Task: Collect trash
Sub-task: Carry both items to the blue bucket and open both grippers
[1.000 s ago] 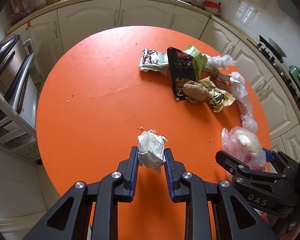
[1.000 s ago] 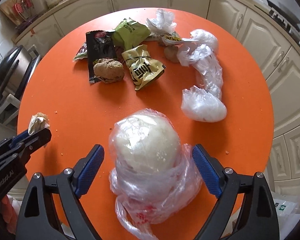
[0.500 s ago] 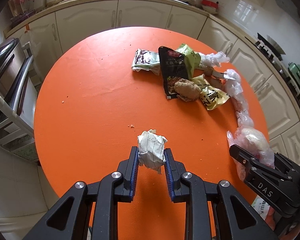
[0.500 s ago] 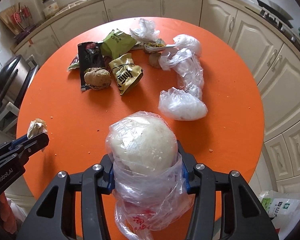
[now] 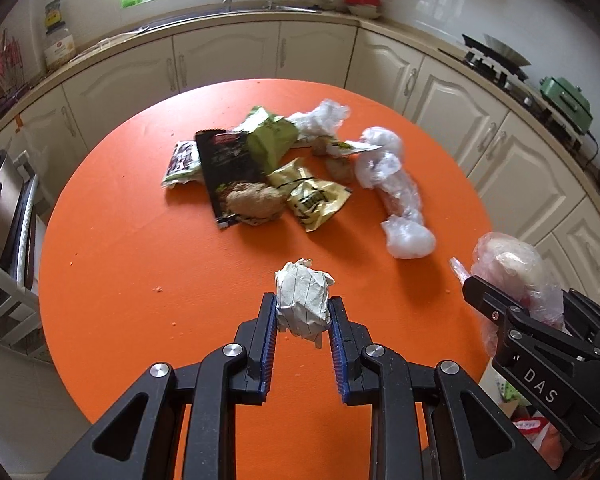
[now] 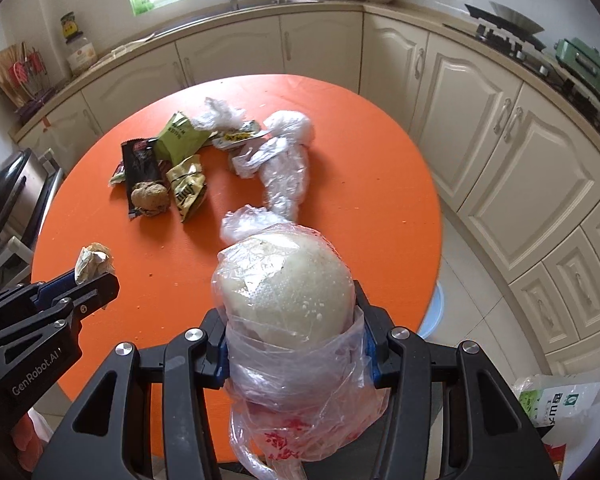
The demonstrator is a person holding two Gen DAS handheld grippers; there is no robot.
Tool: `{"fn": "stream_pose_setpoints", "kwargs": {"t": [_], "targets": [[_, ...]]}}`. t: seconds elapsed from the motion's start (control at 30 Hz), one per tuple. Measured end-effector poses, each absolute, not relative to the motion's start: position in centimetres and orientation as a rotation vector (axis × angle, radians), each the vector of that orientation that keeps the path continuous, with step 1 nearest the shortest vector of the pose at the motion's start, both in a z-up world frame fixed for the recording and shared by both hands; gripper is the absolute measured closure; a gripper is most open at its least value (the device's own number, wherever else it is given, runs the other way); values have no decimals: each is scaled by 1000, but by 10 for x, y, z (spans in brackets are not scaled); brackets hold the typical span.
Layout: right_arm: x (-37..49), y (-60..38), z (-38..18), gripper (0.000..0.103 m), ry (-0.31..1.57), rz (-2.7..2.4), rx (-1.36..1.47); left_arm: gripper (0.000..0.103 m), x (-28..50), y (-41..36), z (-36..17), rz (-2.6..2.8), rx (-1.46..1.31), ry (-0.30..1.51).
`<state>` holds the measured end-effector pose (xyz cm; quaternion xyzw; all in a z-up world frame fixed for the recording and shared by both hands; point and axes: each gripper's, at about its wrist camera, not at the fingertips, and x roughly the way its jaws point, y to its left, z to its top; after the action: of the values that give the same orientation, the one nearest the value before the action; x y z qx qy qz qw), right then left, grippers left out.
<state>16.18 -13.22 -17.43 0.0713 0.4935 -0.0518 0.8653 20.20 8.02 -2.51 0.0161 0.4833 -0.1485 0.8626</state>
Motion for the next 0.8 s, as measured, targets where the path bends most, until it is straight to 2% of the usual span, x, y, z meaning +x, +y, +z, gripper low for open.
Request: {"fn": "stream_pose_setpoints", "kwargs": {"t": [0.4, 0.8], "targets": [[124, -247, -163, 54, 962, -345, 258, 82, 206, -65, -27, -473, 197, 1003], [104, -349, -184, 54, 958, -515, 340, 82, 242, -202, -61, -538, 316, 1030]]}}
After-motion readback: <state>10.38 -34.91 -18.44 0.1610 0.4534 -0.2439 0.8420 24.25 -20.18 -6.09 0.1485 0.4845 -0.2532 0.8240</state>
